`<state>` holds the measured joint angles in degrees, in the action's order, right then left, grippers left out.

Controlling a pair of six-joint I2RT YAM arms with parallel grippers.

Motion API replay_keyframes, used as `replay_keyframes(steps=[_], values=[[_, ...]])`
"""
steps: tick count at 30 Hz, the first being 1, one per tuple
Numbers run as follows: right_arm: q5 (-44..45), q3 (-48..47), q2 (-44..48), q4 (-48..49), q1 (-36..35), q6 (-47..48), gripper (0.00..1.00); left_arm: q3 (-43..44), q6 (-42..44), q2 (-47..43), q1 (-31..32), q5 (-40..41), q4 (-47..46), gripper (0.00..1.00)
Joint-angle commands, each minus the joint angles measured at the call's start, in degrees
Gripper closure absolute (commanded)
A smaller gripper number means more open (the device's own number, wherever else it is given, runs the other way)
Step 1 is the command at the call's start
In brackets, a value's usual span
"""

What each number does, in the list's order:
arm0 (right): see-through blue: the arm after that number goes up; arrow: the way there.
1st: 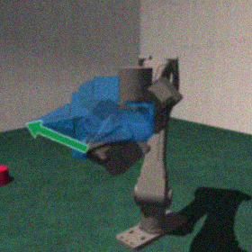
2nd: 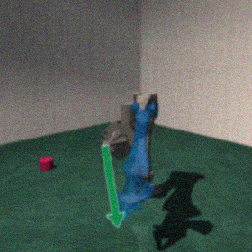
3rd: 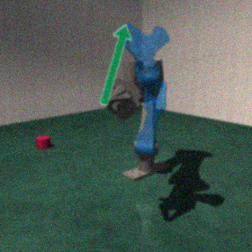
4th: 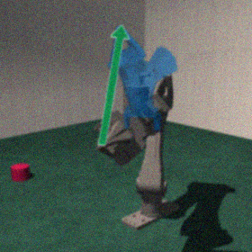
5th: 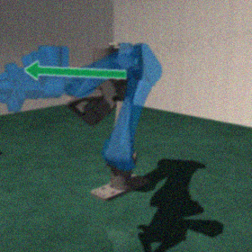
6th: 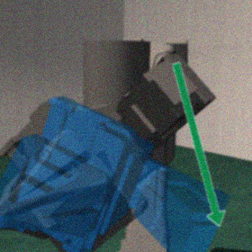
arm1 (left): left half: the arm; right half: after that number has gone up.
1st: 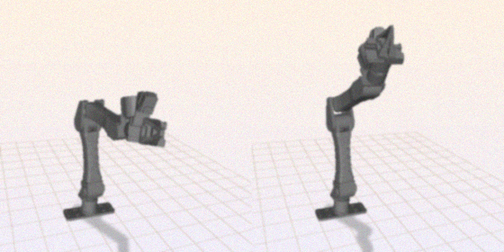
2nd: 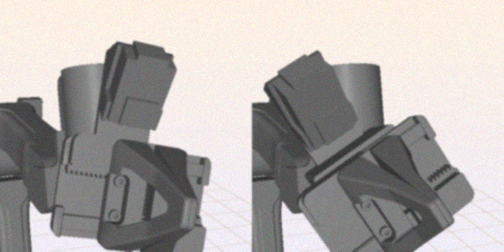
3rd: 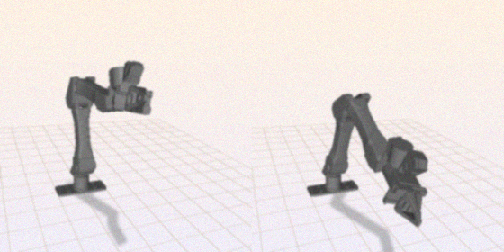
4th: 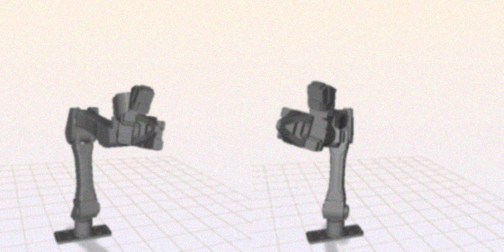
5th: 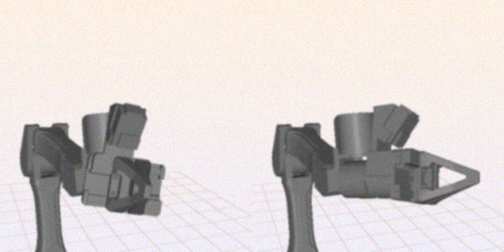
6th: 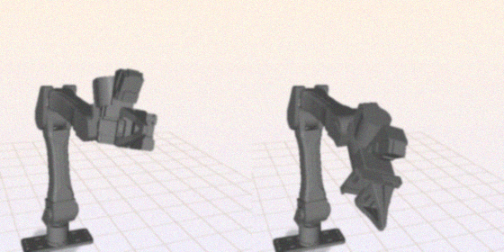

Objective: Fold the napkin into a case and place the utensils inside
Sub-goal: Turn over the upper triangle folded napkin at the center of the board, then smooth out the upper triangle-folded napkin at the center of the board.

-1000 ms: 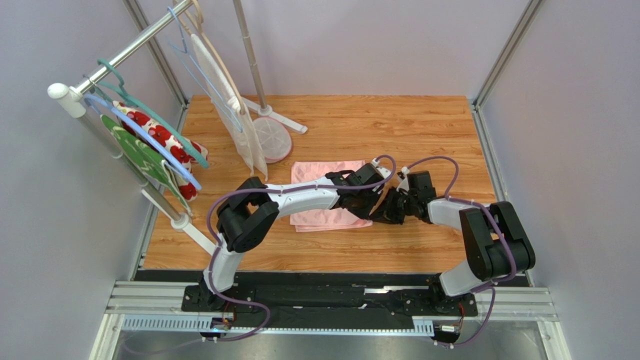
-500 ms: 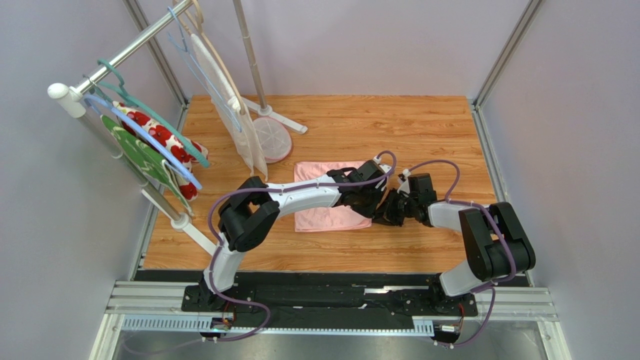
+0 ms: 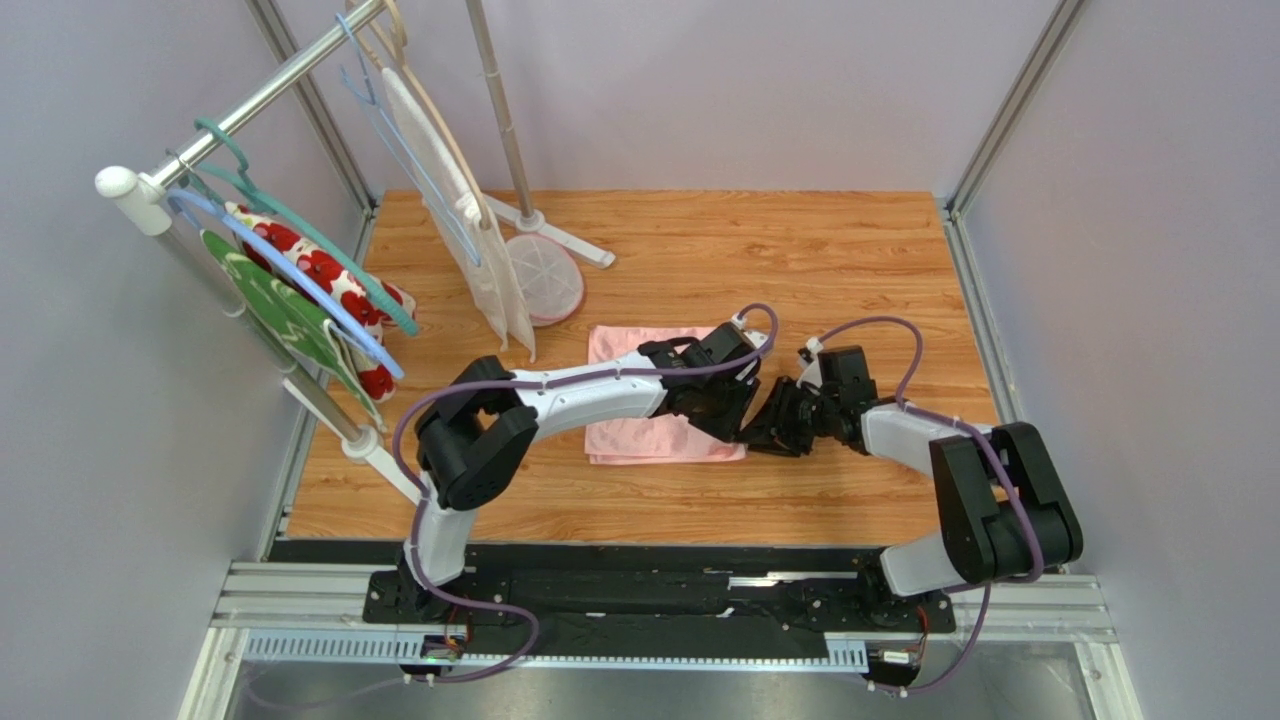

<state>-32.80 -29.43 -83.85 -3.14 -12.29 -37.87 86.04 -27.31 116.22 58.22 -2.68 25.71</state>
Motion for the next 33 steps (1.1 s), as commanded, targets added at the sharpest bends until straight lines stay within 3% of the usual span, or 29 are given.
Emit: replay_keyframes(steps=[1, 8, 10, 13, 16, 21, 25, 33], values=[[4.4, -4.2, 5.9, -8.0, 0.1, 5.0, 0.62, -1.7, 0.0, -11.8, -1.1, -1.0, 0.4, 0.61], [9.6, -9.4, 12.7, -19.7, 0.1, 10.3, 0.46, -5.5, -1.7, -18.4, -7.8, -9.9, -2.2, 0.63], [6.5, -9.9, 12.7, -19.2, 0.1, 10.8, 0.45, -6.3, -2.2, -17.9, -8.9, -10.9, -3.6, 0.76], [1.6, -12.0, 9.5, -16.5, -1.5, 10.2, 0.53, -5.3, -3.4, -14.6, -11.6, -14.4, -5.7, 0.87], [-1.3, -14.2, 5.6, -14.2, -3.3, 9.1, 0.67, -0.7, -3.8, -8.2, -14.0, -19.0, -7.2, 0.93], [-3.5, -16.7, 0.3, -12.8, -5.4, 9.1, 0.81, 9.9, -3.1, 1.8, -15.2, -21.1, -6.8, 0.97], [-4.6, -16.4, -3.1, -12.5, -6.0, 9.4, 0.83, 14.0, -3.7, 8.2, -15.6, -21.0, -6.7, 0.98], [-3.3, -15.7, -6.0, -15.1, -5.8, 11.6, 0.87, 13.1, -5.1, 9.6, -16.2, -20.7, -9.3, 0.98]])
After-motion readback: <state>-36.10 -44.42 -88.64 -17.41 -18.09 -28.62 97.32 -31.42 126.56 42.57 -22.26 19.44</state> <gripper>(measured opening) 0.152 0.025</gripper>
